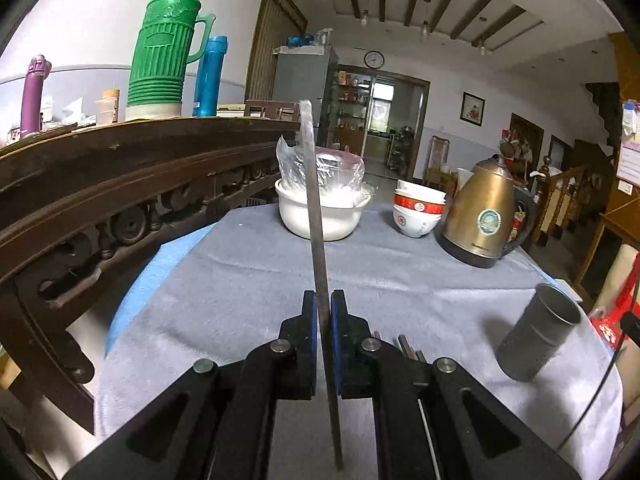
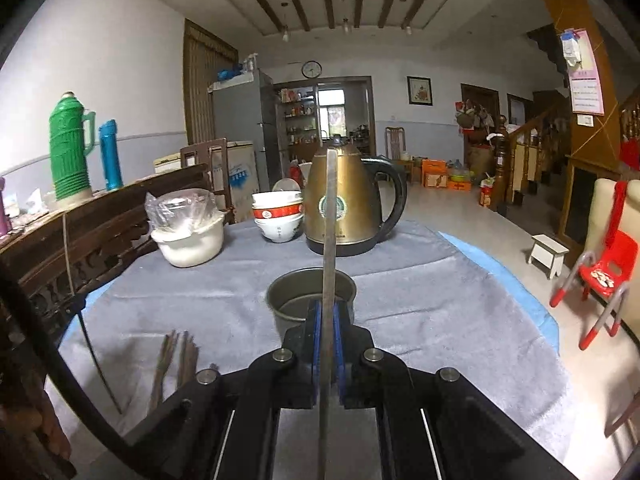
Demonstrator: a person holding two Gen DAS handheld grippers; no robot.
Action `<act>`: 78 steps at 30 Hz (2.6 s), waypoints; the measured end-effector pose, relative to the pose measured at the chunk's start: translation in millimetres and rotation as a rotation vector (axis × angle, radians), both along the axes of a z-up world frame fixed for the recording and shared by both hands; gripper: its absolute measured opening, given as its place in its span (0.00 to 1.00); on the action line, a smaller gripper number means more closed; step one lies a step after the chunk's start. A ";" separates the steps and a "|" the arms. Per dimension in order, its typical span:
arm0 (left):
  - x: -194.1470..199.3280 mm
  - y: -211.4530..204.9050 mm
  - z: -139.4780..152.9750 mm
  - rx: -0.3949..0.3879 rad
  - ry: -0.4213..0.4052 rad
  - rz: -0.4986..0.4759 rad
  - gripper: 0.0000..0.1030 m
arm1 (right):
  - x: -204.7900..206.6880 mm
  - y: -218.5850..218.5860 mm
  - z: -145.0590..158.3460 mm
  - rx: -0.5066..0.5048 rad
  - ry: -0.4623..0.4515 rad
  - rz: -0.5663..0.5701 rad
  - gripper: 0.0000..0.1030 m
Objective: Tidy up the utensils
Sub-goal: 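Lift the chopstick with the right gripper and carry it over the grey holder, then open the right gripper to drop the chopstick into the grey holder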
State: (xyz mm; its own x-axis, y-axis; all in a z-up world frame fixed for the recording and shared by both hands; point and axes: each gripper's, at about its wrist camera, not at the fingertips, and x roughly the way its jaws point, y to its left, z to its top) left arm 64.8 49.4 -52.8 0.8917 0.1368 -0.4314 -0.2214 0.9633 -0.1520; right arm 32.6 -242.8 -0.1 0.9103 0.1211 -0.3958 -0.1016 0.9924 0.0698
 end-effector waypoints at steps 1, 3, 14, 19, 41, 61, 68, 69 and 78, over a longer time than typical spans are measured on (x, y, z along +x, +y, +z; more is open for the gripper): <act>-5.5 0.1 1.2 -0.001 -0.001 -0.006 0.07 | -3.2 -0.9 -0.3 0.001 -0.002 0.003 0.06; -25.1 0.5 8.2 -0.001 0.003 -0.018 0.07 | -14.7 -3.7 2.2 0.012 -0.001 0.011 0.06; -51.3 -3.4 29.9 -0.104 0.032 -0.130 0.07 | -34.9 -32.2 12.0 0.105 0.051 0.014 0.06; -40.7 -0.3 60.8 -0.197 -0.006 -0.169 0.07 | -29.2 -44.9 35.6 0.173 -0.003 0.009 0.06; 99.8 -122.9 113.7 -0.295 0.041 -0.480 0.07 | 88.8 -45.5 76.2 0.181 -0.040 0.049 0.06; 125.2 -158.1 45.6 -0.178 0.292 -0.528 0.08 | 129.7 -35.4 9.5 0.156 0.189 0.086 0.08; 117.6 -146.4 53.5 -0.197 0.286 -0.498 0.43 | 131.0 -38.6 7.7 0.154 0.247 0.051 0.08; 113.9 -142.7 57.2 -0.200 0.278 -0.492 0.44 | 129.9 -39.2 9.5 0.151 0.248 0.045 0.08; 77.0 -84.8 67.0 -0.176 0.236 -0.381 0.78 | 96.1 -44.7 29.7 0.138 0.220 0.013 0.17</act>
